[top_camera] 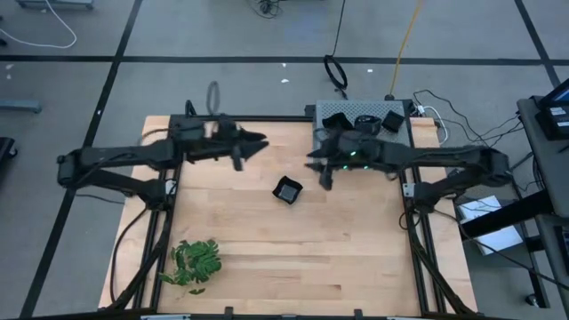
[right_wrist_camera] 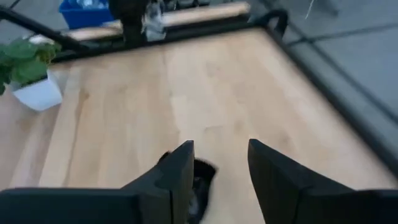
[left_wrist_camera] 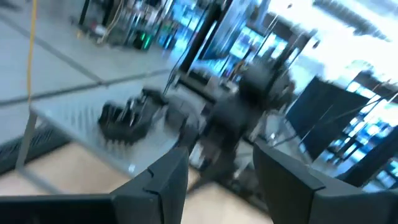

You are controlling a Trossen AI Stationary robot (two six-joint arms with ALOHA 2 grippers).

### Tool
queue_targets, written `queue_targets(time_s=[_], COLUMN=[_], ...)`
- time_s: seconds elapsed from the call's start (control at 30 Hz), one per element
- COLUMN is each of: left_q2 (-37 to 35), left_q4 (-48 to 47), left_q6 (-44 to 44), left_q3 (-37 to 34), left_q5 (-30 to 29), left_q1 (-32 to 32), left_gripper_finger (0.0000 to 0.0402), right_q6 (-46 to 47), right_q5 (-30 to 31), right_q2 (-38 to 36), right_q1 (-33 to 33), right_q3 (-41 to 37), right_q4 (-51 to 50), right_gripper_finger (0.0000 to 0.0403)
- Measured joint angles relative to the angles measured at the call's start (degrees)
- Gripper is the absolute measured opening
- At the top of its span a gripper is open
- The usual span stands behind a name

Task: Pick & Place Mini shaped plates
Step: Stack the black distorted square plate on top of the black distorted square plate on the shelf

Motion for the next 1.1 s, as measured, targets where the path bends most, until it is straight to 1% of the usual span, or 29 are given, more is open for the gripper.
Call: queue_targets(time_s=[0.1, 0.2, 0.3, 0.4, 0.5, 0.63, 0.7, 0.8, 0.97, 1.1], left_q2=[-4.25, -7.68, -9.97, -11.31, -11.93, -11.85, -11.87, -11.79, -11.80, -11.76], left_q4=[-0.05, -0.03, -0.16, -0.26, -0.61, -0.74, -1.27, -3.65, -7.85, -10.97], left_q6=[0.06, 0.21, 0.20, 0.21, 0.21, 0.26, 0.47, 1.77, 2.31, 2.29], left_q3=[0.02, 0.02, 0.02, 0.02, 0.02, 0.01, 0.00, 0.02, 0.01, 0.02], left_q5=[-0.04, -0.04, -0.02, 0.03, 0.07, 1.68, 2.66, 3.37, 3.45, 3.48], left_q1=[0.01, -0.07, -0.07, -0.07, -0.09, -0.09, -0.09, -0.09, -0.09, -0.09], left_gripper_finger=[0.0184, 0.0184, 0.0184, 0.0184, 0.0184, 0.0184, 0.0184, 0.0184, 0.0184, 0.0184], right_q6=[2.49, 2.72, 2.75, 4.08, 6.57, 6.98, 6.96, 7.14, 7.16, 7.18], right_q5=[-0.18, -0.22, -0.24, -0.13, 0.01, 3.63, 4.41, 4.69, 8.75, 8.92], right_q2=[5.21, 10.42, 15.54, 20.06, 23.96, 28.14, 30.05, 32.53, 36.14, 37.57], right_q1=[2.11, 4.02, 5.33, 6.64, 7.92, 9.62, 10.46, 11.52, 12.50, 12.94], right_q3=[0.00, 0.00, 0.00, 0.00, 0.00, 0.00, 0.00, 0.02, 0.00, 0.04], right_q4=[3.42, 8.83, 15.18, 19.67, 21.68, 22.18, 22.91, 25.15, 27.68, 29.14], right_gripper_finger=[0.0155, 0.0171, 0.0184, 0.0187, 0.0184, 0.0179, 0.0179, 0.0180, 0.0177, 0.0176])
